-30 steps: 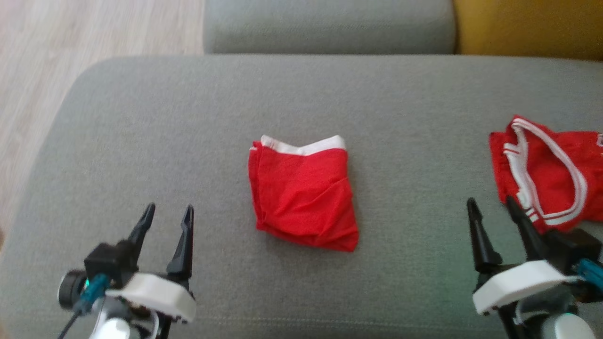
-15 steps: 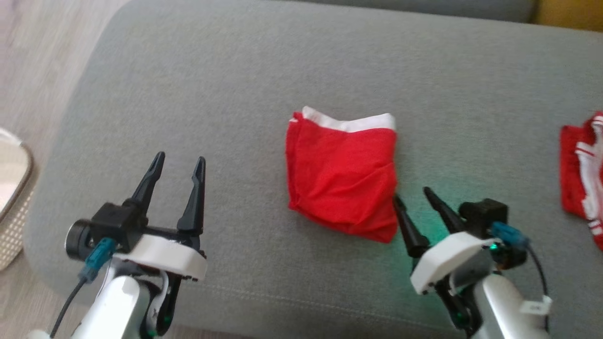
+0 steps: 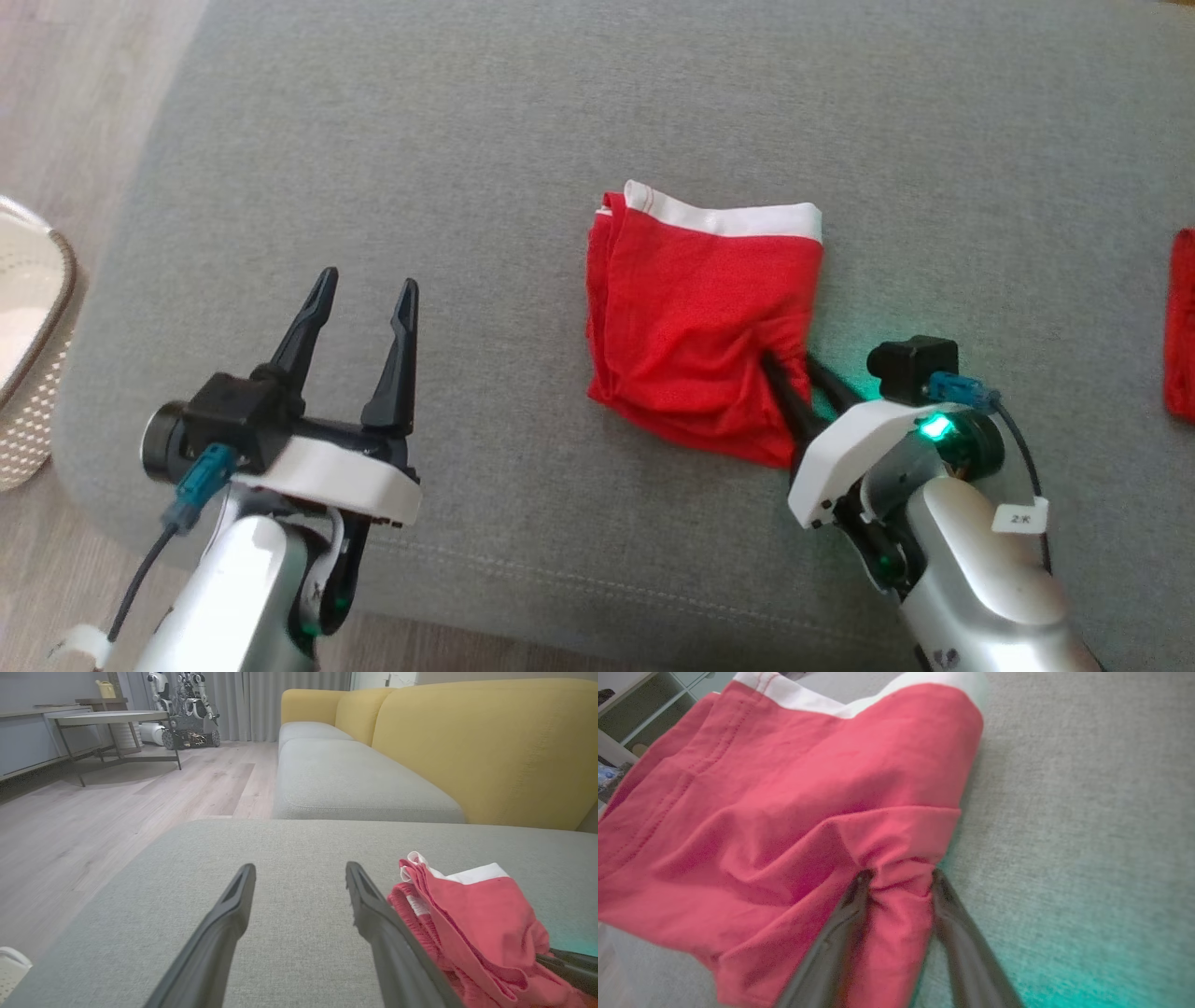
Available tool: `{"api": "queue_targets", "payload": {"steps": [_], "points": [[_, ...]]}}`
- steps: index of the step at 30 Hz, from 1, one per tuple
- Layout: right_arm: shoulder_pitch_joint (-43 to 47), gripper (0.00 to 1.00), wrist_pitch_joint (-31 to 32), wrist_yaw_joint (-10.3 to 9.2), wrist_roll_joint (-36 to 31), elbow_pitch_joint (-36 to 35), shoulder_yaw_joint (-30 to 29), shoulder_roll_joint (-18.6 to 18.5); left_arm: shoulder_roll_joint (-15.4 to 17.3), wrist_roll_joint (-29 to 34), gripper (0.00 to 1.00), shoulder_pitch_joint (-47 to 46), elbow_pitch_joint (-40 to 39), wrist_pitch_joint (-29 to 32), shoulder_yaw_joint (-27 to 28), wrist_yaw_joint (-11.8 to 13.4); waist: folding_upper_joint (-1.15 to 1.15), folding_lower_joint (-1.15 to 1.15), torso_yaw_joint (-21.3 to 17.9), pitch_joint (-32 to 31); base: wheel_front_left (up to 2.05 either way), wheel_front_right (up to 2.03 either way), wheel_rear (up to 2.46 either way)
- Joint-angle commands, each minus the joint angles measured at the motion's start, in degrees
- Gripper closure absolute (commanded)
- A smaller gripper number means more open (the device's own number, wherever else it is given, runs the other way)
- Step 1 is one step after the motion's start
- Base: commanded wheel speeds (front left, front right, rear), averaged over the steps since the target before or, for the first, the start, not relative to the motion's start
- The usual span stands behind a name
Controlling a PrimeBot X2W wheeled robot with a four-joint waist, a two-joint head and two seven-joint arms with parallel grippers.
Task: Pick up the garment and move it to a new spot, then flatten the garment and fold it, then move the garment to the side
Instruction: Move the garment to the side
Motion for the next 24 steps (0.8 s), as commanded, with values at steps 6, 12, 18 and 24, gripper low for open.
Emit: {"api": "queue_targets", "payload": {"steps": [6, 12, 18, 24], "points": [[-0.58, 1.0, -2.0, -0.04, -0.84, -0.43, 1.88, 0.39, 1.1, 1.09, 0.0, -2.49, -1.81, -0.7, 2.99, -0.27, 0.0, 0.0, -3.65, 0.4, 0.0, 0.0, 0.0], [-0.55, 1.0, -1.07, -0.04, -6.29, -4.78, -1.15, 0.37, 1.85, 1.33, 0.0, -2.22, -3.01, -0.74, 3.72, -0.32, 0.0, 0.0, -9.26, 0.99, 0.0, 0.0, 0.0], [0.28, 1.0, 2.84, -0.04, -11.84, -11.65, -5.63, -4.26, 2.25, 1.54, 0.0, -2.7, -3.83, -0.74, 3.58, -0.47, 0.0, 0.0, -13.53, 2.04, 0.0, 0.0, 0.0], [1.25, 1.0, 9.86, -0.04, -13.82, -21.93, -12.06, -11.95, 2.67, 1.75, 0.0, -3.92, -4.9, -0.37, 3.16, -0.73, 0.0, 0.0, -17.04, 3.97, 0.0, 0.0, 0.0]]}}
